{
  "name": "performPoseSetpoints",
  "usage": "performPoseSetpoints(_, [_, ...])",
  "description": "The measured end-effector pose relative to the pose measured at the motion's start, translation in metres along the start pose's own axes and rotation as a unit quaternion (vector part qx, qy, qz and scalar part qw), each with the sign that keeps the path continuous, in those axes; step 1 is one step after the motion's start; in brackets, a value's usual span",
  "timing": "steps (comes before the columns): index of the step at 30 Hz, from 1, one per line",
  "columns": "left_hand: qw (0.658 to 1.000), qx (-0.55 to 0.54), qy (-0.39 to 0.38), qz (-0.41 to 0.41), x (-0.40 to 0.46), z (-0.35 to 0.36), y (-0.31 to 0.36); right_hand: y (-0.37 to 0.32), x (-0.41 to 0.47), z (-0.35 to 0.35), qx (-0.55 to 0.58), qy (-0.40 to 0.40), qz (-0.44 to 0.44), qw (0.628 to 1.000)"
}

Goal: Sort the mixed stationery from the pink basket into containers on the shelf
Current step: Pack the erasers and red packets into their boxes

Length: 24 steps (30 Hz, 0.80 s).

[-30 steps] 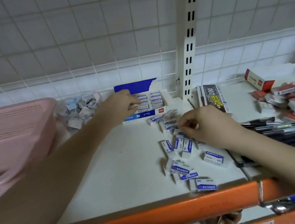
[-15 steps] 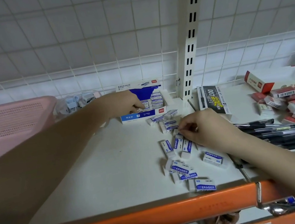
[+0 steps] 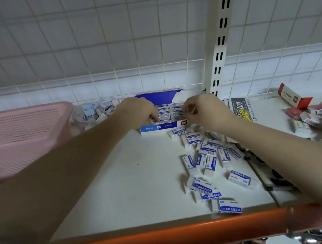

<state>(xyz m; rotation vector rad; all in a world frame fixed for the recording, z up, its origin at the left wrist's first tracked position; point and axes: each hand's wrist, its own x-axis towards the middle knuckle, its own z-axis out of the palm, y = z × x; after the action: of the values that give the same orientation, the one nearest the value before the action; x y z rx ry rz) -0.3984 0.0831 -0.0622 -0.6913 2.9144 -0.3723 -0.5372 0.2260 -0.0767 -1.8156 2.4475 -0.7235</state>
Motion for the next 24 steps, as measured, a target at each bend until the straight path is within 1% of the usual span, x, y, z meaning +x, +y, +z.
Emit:
performPoseSetpoints(2, [0.998, -0.064, 0.021, -0.019, -0.001, 0.006, -0.006, -0.001, 0.024, 0.007, -0.033, -0.018, -0.003, 0.999])
performPoseSetpoints(4, [0.99, -0.114, 0.063, -0.054, 0.0, 0.01, -0.013, 0.002, 0.043, 0.015, -0.081, -0.049, -0.003, 0.996])
performPoseSetpoints(6, [0.986, -0.106, 0.101, -0.082, 0.003, 0.012, -0.013, 0.006, 0.056, 0.023, -0.126, -0.07, -0.002, 0.99])
performPoseSetpoints(7, [0.985, -0.096, 0.107, -0.091, 0.004, 0.012, -0.012, 0.007, 0.06, 0.025, -0.139, -0.079, 0.001, 0.987])
performPoseSetpoints(8, [0.986, -0.088, 0.101, -0.096, 0.007, 0.013, -0.012, 0.008, 0.063, 0.027, -0.149, -0.089, 0.001, 0.985])
performPoseSetpoints(11, [0.99, -0.078, 0.044, -0.111, 0.012, 0.015, -0.01, 0.007, 0.067, 0.027, -0.174, -0.108, -0.007, 0.979])
performPoseSetpoints(14, [0.99, -0.078, 0.026, -0.112, 0.015, 0.019, -0.01, 0.005, 0.066, 0.027, -0.201, -0.106, -0.016, 0.974])
performPoseSetpoints(16, [0.99, -0.075, 0.029, -0.112, 0.015, 0.019, -0.01, 0.005, 0.064, 0.03, -0.202, -0.098, -0.011, 0.974])
performPoseSetpoints(19, [0.99, -0.074, 0.022, -0.116, 0.015, 0.02, -0.008, 0.009, 0.065, 0.035, -0.176, -0.083, 0.022, 0.981])
performPoseSetpoints(21, [0.989, -0.086, 0.023, -0.122, 0.014, 0.022, -0.007, 0.01, 0.066, 0.034, -0.153, -0.09, 0.031, 0.984])
performPoseSetpoints(24, [0.983, -0.118, 0.054, -0.128, 0.007, 0.021, -0.004, 0.005, 0.066, 0.028, -0.113, -0.105, -0.001, 0.988])
